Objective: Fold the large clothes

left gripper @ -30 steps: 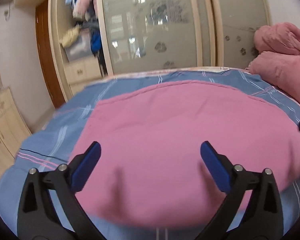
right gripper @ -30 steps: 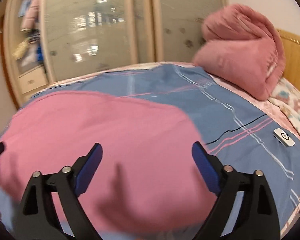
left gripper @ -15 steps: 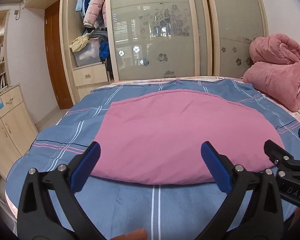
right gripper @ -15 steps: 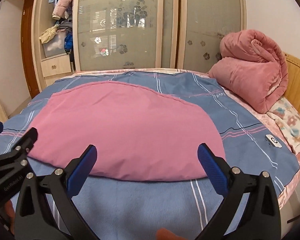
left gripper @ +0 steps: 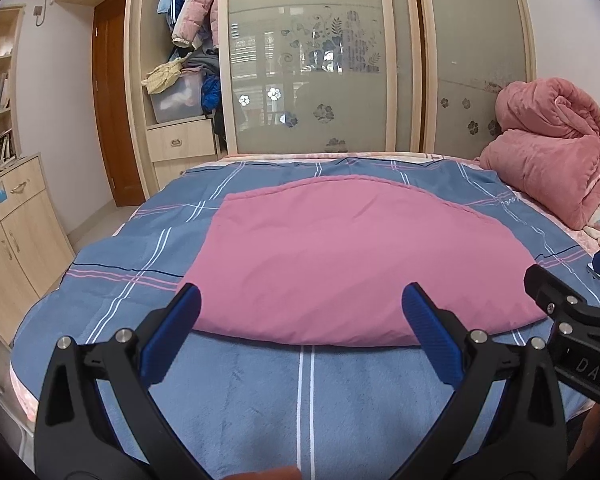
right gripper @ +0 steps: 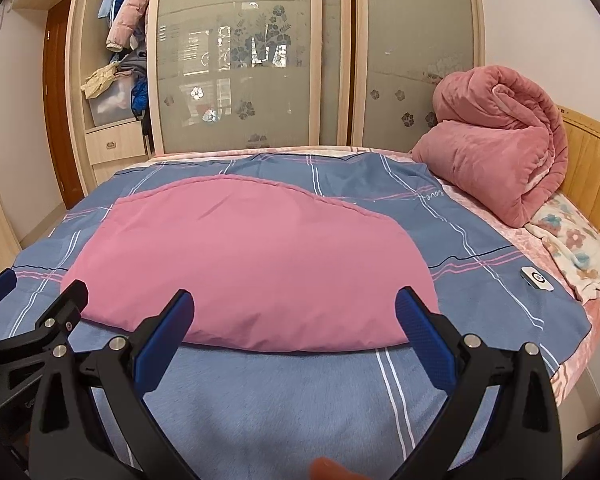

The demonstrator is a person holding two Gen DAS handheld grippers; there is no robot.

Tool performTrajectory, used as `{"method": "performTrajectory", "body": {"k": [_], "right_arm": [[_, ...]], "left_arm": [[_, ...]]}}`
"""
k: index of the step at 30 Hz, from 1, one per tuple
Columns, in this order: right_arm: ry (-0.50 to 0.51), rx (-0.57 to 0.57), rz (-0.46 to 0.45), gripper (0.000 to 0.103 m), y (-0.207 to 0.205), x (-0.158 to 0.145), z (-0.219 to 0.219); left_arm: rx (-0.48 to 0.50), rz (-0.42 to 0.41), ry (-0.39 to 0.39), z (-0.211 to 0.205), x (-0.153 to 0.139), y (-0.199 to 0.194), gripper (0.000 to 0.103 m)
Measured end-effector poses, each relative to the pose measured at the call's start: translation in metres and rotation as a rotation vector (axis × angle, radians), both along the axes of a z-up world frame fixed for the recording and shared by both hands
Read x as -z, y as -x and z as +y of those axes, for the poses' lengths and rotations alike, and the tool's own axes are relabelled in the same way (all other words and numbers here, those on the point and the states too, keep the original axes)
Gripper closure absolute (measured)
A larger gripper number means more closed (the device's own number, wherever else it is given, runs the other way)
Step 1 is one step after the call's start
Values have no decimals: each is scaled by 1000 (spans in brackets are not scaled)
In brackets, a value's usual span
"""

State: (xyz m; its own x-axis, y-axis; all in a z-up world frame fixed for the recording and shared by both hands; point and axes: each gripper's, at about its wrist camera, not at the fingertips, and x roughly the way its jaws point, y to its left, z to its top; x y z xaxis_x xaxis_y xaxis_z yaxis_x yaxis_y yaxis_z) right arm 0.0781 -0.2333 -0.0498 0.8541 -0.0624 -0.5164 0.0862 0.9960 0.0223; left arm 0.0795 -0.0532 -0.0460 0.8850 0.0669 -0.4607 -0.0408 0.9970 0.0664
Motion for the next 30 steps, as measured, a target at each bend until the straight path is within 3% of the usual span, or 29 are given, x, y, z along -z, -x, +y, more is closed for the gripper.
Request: {"method": "performTrajectory", "body": {"k": [30], "right_arm": [[-2, 5, 0, 2, 12, -2, -1]], "left_arm": [[0, 0, -3, -1, -1, 9, 2]]}}
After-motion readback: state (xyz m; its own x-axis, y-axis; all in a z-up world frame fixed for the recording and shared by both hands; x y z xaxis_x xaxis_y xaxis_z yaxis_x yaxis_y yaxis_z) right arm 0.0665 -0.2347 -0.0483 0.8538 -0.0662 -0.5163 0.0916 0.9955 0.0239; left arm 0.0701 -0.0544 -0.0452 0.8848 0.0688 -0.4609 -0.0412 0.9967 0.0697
